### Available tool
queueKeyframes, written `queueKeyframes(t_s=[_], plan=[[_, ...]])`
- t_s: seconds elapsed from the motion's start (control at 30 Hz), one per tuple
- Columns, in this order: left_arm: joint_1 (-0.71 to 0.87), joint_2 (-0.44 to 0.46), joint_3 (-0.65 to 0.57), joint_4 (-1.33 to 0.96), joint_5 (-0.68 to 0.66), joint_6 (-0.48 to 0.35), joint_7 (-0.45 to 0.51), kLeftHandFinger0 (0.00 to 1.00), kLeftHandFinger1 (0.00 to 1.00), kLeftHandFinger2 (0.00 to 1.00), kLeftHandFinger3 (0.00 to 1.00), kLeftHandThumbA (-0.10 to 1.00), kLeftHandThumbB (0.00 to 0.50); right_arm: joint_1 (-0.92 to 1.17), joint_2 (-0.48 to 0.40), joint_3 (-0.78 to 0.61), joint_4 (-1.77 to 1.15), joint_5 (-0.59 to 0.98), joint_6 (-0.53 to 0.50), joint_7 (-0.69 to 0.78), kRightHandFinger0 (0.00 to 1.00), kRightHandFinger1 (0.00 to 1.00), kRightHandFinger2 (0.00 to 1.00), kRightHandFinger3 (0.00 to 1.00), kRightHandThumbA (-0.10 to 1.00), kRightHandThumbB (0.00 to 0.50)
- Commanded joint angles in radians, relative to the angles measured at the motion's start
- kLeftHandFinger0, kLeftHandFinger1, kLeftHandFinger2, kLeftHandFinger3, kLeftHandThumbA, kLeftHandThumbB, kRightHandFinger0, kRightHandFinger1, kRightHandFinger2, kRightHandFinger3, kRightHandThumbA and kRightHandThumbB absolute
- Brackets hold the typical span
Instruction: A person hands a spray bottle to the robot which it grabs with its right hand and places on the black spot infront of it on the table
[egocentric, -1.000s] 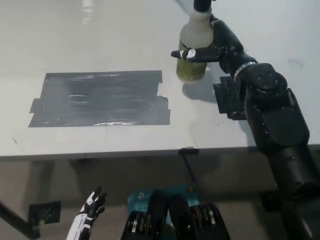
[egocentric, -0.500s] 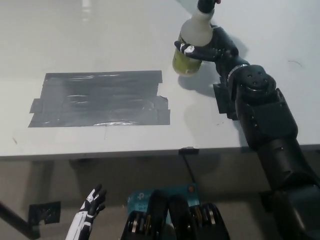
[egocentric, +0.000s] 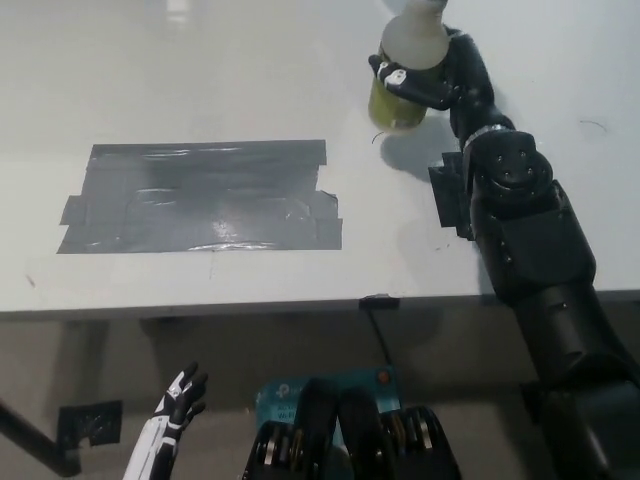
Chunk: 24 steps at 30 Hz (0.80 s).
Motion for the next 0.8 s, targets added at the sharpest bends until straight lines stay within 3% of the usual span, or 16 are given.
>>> queueKeyframes(t_s=[0.0, 0.13, 0.2, 0.23, 0.3, 0.37, 0.4, 0.5, 0.7, 0.73, 0.77], plan=[[0.000, 0.006, 0.003, -0.027, -0.012, -0.022, -0.007, 1.00, 1.00, 1.00, 1.00, 1.00, 0.065, -0.024, -0.053, -0.001, -0.152, -0.042, -0.110, -0.030, 0.00, 0.12, 0.32, 0.13, 0.24, 0.305], [0.005, 0.012, 0.005, -0.025, 0.008, -0.027, 0.003, 1.00, 1.00, 1.00, 1.00, 0.99, 0.044, 0.022, -0.095, 0.016, -0.202, -0.089, -0.124, -0.034, 0.01, 0.03, 0.20, 0.12, 0.32, 0.343], [0.006, 0.012, 0.003, -0.024, 0.009, -0.028, 0.001, 1.00, 1.00, 1.00, 1.00, 0.99, 0.040, 0.044, -0.108, 0.015, -0.224, -0.089, -0.117, -0.027, 0.01, 0.02, 0.21, 0.17, 0.33, 0.344], [0.008, 0.012, 0.002, -0.024, 0.007, -0.027, 0.000, 1.00, 1.00, 1.00, 1.00, 0.99, 0.035, 0.053, -0.115, 0.017, -0.227, -0.097, -0.111, -0.028, 0.00, 0.04, 0.29, 0.26, 0.39, 0.358], [0.008, 0.010, 0.003, -0.022, 0.000, -0.026, -0.002, 1.00, 1.00, 1.00, 1.00, 0.98, 0.048, 0.072, -0.128, 0.017, -0.225, -0.101, -0.109, -0.028, 0.00, 0.18, 0.50, 0.45, 0.35, 0.350], [0.003, 0.010, 0.003, -0.016, 0.006, -0.034, 0.002, 1.00, 1.00, 1.00, 1.00, 0.99, 0.050, 0.086, -0.135, 0.010, -0.208, -0.089, -0.131, -0.024, 0.01, 0.28, 0.59, 0.54, 0.31, 0.312], [0.004, 0.008, 0.003, -0.020, 0.007, -0.027, 0.003, 1.00, 1.00, 1.00, 1.00, 0.99, 0.043, 0.098, -0.140, 0.010, -0.191, -0.092, -0.160, -0.029, 0.05, 0.31, 0.60, 0.54, 0.27, 0.299], [0.004, 0.011, 0.001, -0.025, 0.015, -0.025, 0.003, 1.00, 1.00, 1.00, 1.00, 1.00, 0.020, 0.113, -0.145, 0.017, -0.176, -0.115, -0.167, -0.048, 0.04, 0.31, 0.59, 0.54, 0.33, 0.321], [0.000, 0.013, 0.005, -0.032, 0.010, -0.018, 0.001, 1.00, 1.00, 1.00, 1.00, 0.99, 0.042, 0.134, -0.132, 0.001, -0.148, -0.102, -0.177, -0.061, 0.09, 0.40, 0.67, 0.59, 0.29, 0.322], [-0.002, 0.012, 0.005, -0.033, 0.011, -0.018, 0.002, 1.00, 1.00, 1.00, 1.00, 0.99, 0.041, 0.140, -0.128, -0.003, -0.145, -0.097, -0.175, -0.062, 0.17, 0.41, 0.65, 0.59, 0.31, 0.324], [-0.002, 0.012, 0.004, -0.036, 0.017, -0.015, 0.004, 1.00, 1.00, 1.00, 1.00, 0.99, 0.040, 0.140, -0.121, -0.002, -0.125, -0.099, -0.187, -0.069, 0.14, 0.37, 0.60, 0.56, 0.33, 0.329]])
